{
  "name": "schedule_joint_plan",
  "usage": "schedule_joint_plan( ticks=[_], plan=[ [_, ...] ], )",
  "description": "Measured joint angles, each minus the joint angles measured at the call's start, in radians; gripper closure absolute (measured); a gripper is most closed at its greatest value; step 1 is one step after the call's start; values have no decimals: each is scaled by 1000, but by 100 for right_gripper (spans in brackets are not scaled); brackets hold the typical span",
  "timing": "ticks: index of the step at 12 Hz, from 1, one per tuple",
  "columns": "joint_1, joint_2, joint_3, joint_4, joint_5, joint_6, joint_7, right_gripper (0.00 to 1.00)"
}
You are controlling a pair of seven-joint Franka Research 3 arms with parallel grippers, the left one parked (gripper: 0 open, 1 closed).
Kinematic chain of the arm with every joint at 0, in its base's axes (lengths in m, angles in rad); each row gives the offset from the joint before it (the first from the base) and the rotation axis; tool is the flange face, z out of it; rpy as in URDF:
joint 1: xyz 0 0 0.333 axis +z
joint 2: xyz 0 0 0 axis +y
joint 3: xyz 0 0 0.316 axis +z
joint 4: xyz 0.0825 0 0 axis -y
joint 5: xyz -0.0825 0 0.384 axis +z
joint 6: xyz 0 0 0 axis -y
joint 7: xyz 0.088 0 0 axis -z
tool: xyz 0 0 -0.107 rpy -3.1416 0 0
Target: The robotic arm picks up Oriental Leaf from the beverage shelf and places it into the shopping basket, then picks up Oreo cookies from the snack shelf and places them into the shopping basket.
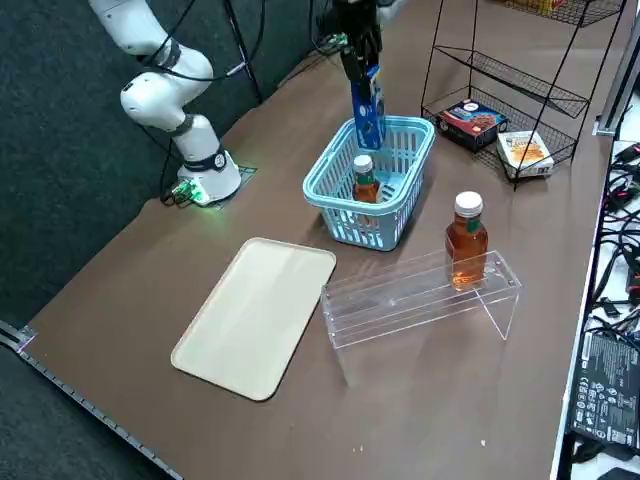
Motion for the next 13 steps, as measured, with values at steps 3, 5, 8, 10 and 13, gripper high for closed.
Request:
schedule_joint_plan(
  ticks=[3, 5, 8, 10, 13],
  plan=[
    [0, 59, 1, -24, 0, 76, 0, 44],
    [1, 99, 1, -46, 0, 137, 0, 44],
    [12, 171, 2, -93, 0, 238, 0, 44],
    [14, 206, 2, -97, 0, 265, 0, 44],
    [13, 252, 1, -97, -20, 292, 0, 44]
  ],
)
